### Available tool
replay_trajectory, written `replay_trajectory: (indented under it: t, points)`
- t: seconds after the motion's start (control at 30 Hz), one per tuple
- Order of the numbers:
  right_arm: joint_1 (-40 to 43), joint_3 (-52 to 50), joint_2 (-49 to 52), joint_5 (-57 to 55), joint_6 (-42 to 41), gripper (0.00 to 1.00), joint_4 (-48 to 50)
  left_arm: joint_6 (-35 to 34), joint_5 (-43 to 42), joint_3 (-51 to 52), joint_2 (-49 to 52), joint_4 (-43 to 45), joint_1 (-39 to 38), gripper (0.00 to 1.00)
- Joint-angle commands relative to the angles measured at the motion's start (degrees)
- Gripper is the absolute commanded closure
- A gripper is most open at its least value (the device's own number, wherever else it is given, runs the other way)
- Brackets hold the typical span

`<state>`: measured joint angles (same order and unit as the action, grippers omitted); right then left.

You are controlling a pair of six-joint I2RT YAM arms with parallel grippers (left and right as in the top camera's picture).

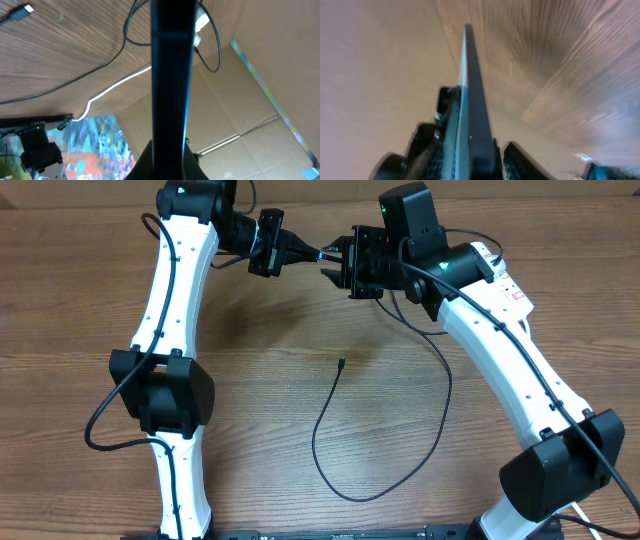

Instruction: Plug charger to phone and switch on socket

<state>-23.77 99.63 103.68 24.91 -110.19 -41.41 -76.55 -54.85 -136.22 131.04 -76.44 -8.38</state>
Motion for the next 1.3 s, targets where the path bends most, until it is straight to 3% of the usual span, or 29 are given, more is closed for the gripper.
replay_trajectory:
  t: [0.0, 0.13, 0.27, 0.37, 0.5, 0.57, 0.6, 0.7, 0.73, 0.87, 1.03, 1.27]
  points:
    - [-0.3, 2.1, -0.5, 0.9, 5.9, 0.34, 0.2, -0.5, 1.9, -0.4, -0.1, 0.5, 0.3, 0.96]
    - [-0.2, 2.1, -0.5, 0.9, 14.9, 0.00, 0.2, 1.6, 7.3, -0.4, -0.1, 0.5, 1.3, 0.96]
    - [0.7, 2.1, -0.5, 0.7, 27.7, 0.00, -2.6, 8.7, 11.8, -0.4, -0.1, 0.4, 3.5, 0.96]
    - [2.0, 2.1, -0.5, -0.6, 37.7, 0.00, -7.5, 17.9, 13.4, -0.4, -0.1, 0.5, 5.6, 0.96]
    - [3.3, 2.0, -0.5, -5.2, 53.8, 0.00, -13.3, 36.7, 13.2, -0.4, -0.1, 0.7, 8.0, 0.96]
    - [3.4, 1.9, -0.5, -8.7, 63.8, 0.00, -17.1, 49.5, 11.5, -0.4, -0.1, -0.6, 8.8, 0.96]
    - [2.8, 1.2, -0.4, -12.0, 69.0, 0.00, -19.4, 61.5, 9.0, -0.4, -0.1, -3.5, 9.1, 0.96]
    - [0.7, -2.0, -0.4, -16.5, 71.9, 0.01, -20.5, 73.8, 8.3, -0.4, -0.1, -8.2, 8.9, 0.96]
    - [-0.2, -3.4, -0.3, -17.5, 71.9, 0.06, -20.4, 76.2, 8.3, -0.4, -0.1, -9.1, 8.8, 0.96]
    - [-3.2, -8.8, 0.4, -19.6, 71.3, 0.10, -18.0, 77.9, 10.6, -0.4, -0.1, -8.8, 8.7, 0.96]
    - [-5.2, -16.0, 1.5, -21.4, 69.5, 0.26, -12.3, 78.0, 12.8, -0.4, -0.1, -9.3, 8.7, 0.96]
    - [-5.7, -17.0, 7.6, -17.4, 74.4, 0.31, -12.1, 84.0, 12.9, -0.3, -0.1, -11.6, 7.7, 0.96]
